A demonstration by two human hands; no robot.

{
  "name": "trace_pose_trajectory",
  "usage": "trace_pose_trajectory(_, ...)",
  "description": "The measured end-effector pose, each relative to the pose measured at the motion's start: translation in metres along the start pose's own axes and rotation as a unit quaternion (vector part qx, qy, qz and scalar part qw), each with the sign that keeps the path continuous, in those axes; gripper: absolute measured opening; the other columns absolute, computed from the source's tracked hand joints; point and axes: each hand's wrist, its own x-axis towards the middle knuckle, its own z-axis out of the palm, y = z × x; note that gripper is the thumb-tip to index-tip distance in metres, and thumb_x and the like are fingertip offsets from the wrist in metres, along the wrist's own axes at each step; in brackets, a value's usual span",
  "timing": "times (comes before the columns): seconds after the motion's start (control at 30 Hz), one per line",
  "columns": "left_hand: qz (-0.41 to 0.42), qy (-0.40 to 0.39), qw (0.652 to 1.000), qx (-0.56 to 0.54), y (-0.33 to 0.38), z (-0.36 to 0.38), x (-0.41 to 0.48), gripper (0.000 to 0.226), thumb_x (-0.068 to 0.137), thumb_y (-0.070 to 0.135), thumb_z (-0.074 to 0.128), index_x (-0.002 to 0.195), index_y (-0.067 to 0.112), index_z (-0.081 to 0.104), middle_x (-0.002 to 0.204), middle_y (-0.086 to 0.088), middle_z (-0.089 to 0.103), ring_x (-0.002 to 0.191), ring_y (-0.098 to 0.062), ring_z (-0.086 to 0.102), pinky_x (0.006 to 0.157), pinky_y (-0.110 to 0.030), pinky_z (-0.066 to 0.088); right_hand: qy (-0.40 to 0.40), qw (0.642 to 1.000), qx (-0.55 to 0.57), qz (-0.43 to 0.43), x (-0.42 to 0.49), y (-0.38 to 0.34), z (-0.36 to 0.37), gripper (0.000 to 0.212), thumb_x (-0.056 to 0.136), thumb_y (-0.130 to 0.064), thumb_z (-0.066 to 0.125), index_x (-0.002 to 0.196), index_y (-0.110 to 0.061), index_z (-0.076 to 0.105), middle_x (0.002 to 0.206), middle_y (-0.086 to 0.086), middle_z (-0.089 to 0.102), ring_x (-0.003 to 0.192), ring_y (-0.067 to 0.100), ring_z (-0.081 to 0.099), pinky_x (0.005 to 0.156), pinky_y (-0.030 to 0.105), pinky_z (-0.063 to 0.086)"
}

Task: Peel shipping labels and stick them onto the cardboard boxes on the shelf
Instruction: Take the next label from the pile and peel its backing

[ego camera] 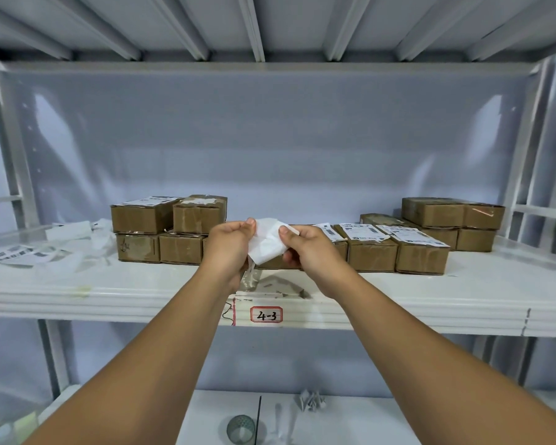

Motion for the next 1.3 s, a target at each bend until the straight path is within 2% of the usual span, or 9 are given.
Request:
trace_pose_trajectory(0.13, -0.014, 0.030, 0.999, -0.008, -0.003, 0.001, -0.003, 0.018, 0.095, 0.021, 0.055, 0.083, 0.011, 0.063, 0.086, -0.012, 0.063, 0.066, -0.023, 0.056, 0.053, -0.026, 0.041, 0.002, 1.000, 0.003, 0.029, -0.005, 0.001, -0.003, 0.029, 0.101, -0.021, 0.044, 0.075, -0.012, 0.055, 0.053, 0.001, 0.046, 0.041, 0.004, 0.040, 0.044, 0.012, 0.035)
trace_pose_trajectory(0.3, -0.013, 0.031, 0.999, 0.011, -0.002, 0.000, -0.011, 0.021, 0.096, 0.019, 0.054, 0.078, 0.011, 0.062, 0.069, -0.006, 0.055, 0.033, -0.009, 0.044, 0.032, -0.010, 0.030, -0.004, 0.999, -0.011, 0.039, -0.013, 0.000, -0.009, 0.033, 0.100, -0.019, 0.044, 0.069, -0.012, 0.052, 0.049, -0.001, 0.045, 0.037, 0.002, 0.039, 0.044, 0.013, 0.033)
trace_pose_trajectory(0.43, -0.033, 0.034, 0.998, 0.038, -0.003, 0.001, -0.007, 0.021, 0.095, 0.019, 0.056, 0.076, 0.013, 0.060, 0.069, -0.007, 0.054, 0.043, -0.015, 0.041, 0.034, -0.012, 0.029, -0.005, 0.999, -0.022, 0.044, -0.016, 0.000, -0.014, 0.035, 0.100, -0.017, 0.045, 0.066, -0.013, 0.051, 0.048, -0.002, 0.044, 0.039, 0.004, 0.040, 0.044, 0.014, 0.033)
trace_pose_trajectory(0.6, -0.059, 0.029, 0.996, 0.053, -0.006, 0.002, -0.004, 0.021, 0.095, 0.019, 0.056, 0.075, 0.012, 0.059, 0.063, -0.006, 0.052, 0.035, -0.012, 0.040, 0.041, -0.016, 0.027, -0.021, 0.997, -0.047, 0.050, -0.016, 0.004, -0.019, 0.035, 0.100, -0.018, 0.044, 0.066, -0.012, 0.051, 0.048, -0.001, 0.043, 0.043, 0.006, 0.038, 0.049, 0.017, 0.032)
trace_pose_trajectory(0.87, -0.041, 0.028, 0.996, 0.074, -0.009, -0.003, 0.000, 0.015, 0.095, 0.018, 0.056, 0.086, 0.007, 0.059, 0.069, -0.008, 0.053, 0.026, -0.009, 0.041, 0.031, -0.010, 0.026, -0.048, 0.995, -0.068, 0.052, -0.013, 0.005, -0.023, 0.038, 0.100, -0.018, 0.044, 0.063, -0.014, 0.046, 0.041, -0.009, 0.037, 0.038, 0.004, 0.029, 0.045, 0.016, 0.026)
trace_pose_trajectory(0.97, -0.036, 0.030, 0.995, 0.090, -0.015, -0.009, 0.006, 0.025, 0.094, 0.022, 0.057, 0.073, 0.010, 0.058, 0.073, -0.011, 0.054, 0.054, -0.019, 0.051, 0.050, -0.018, 0.035, -0.062, 0.994, -0.069, 0.060, -0.012, 0.009, -0.024, 0.035, 0.100, -0.018, 0.045, 0.066, -0.013, 0.048, 0.039, -0.010, 0.037, 0.036, 0.003, 0.029, 0.043, 0.014, 0.026)
trace_pose_trajectory(1.03, -0.029, 0.043, 0.993, 0.102, -0.019, -0.012, 0.009, 0.028, 0.093, 0.024, 0.058, 0.068, 0.012, 0.059, 0.078, -0.010, 0.054, 0.072, -0.023, 0.046, 0.063, -0.027, 0.034, -0.067, 0.993, -0.066, 0.068, -0.011, 0.013, -0.023, 0.033, 0.100, -0.018, 0.044, 0.068, -0.013, 0.049, 0.039, -0.011, 0.038, 0.035, 0.002, 0.030, 0.041, 0.012, 0.027)
trace_pose_trajectory(1.2, 0.044, 0.072, 0.991, 0.106, -0.029, -0.013, 0.012, 0.028, 0.096, 0.024, 0.053, 0.074, 0.008, 0.062, 0.079, -0.011, 0.054, 0.072, -0.021, 0.047, 0.062, -0.028, 0.039, -0.035, 0.993, -0.005, 0.110, -0.005, 0.019, -0.017, 0.024, 0.099, -0.025, 0.049, 0.079, -0.013, 0.056, 0.060, 0.000, 0.051, 0.046, 0.005, 0.048, 0.047, 0.015, 0.041)
trace_pose_trajectory(1.3, 0.124, 0.084, 0.975, 0.162, -0.036, -0.015, 0.014, 0.032, 0.096, 0.027, 0.050, 0.076, 0.004, 0.059, 0.073, -0.012, 0.056, 0.068, -0.023, 0.049, 0.065, -0.035, 0.042, -0.037, 0.983, 0.122, 0.134, 0.000, 0.015, -0.013, 0.019, 0.096, -0.029, 0.053, 0.087, -0.014, 0.061, 0.077, 0.006, 0.063, 0.068, 0.016, 0.061, 0.065, 0.030, 0.055)
